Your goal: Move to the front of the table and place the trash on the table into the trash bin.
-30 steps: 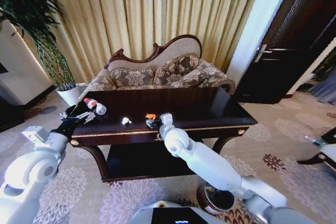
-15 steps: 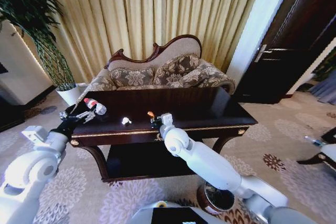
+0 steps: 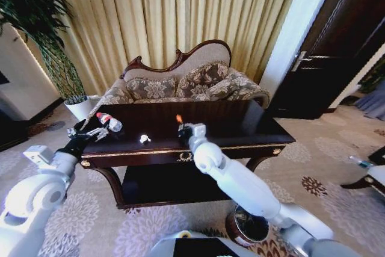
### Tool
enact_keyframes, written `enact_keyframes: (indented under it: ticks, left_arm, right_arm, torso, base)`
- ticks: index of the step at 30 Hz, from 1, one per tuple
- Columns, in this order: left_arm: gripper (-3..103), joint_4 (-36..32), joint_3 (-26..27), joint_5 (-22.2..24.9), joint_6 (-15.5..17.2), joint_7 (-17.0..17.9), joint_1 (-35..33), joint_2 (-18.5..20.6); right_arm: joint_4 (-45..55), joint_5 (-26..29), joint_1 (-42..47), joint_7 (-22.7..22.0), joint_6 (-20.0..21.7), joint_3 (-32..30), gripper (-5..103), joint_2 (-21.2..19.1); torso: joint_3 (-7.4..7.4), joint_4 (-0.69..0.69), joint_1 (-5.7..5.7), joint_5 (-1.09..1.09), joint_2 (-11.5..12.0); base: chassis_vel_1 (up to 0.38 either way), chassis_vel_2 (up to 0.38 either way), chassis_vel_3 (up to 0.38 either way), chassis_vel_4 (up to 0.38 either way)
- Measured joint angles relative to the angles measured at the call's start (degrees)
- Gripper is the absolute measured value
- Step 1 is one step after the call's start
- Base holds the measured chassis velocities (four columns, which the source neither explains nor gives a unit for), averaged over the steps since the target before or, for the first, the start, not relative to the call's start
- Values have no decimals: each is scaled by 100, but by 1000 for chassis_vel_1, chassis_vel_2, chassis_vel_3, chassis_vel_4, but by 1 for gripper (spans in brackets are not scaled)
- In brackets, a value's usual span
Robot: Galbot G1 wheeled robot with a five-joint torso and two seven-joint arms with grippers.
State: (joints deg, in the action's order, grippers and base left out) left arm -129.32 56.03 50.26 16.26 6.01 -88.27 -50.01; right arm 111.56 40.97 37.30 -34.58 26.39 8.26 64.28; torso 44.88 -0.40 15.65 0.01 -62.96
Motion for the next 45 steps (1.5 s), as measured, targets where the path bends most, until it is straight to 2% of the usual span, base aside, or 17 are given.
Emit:
enact_keyframes:
  ticks: [1, 2, 5, 12, 28, 40, 45]
  left_arm:
    - [100, -11, -13, -2, -5, -4, 3, -4]
    - [100, -11, -13, -2, -5, -4, 3, -4]
    - [100, -42, -84, -14, -21, -9, 40, -7]
    - [100, -63, -192, -37, -31, -16, 124, 29]
    - [100, -108, -452, -67, -14, 41, 240, 99]
    - [100, -180, -502, -111, -7, 61, 218, 89]
    - [100, -205, -500, -126, -7, 71, 198, 68]
  right_arm:
    - [-2, -186, 104, 119, -87, -275, 2, -85]
    - [-2, -186, 104, 119, -87, -275, 2, -85]
    - [-53, -589, 473, 450, -371, -1066, 2, -296]
    - [115, -578, 935, 487, -440, -1657, 2, -484]
    - [468, -562, 1664, 681, -250, -2220, 2, -695]
    - [615, -599, 2067, 781, -322, -2521, 2, -692]
    - [613, -328, 2204, 704, -226, -2594, 2, -636]
  torso:
    - [0, 0, 0, 0, 0]
    - [0, 0, 0, 0, 0]
    - [0, -1, 0, 1, 0]
    - [0, 0, 0, 1, 0]
    - [0, 0, 1, -1, 1]
    - [-1, 0, -2, -1, -1]
    - [-3, 1, -6, -1, -4]
  base:
    - [0, 0, 0, 0]
    - [0, 0, 0, 0]
    - [0, 0, 0, 0]
    - [0, 0, 0, 0]
    - [28, -32, -28, 34]
    - [229, -227, -236, 227]
    - [211, -232, -229, 206]
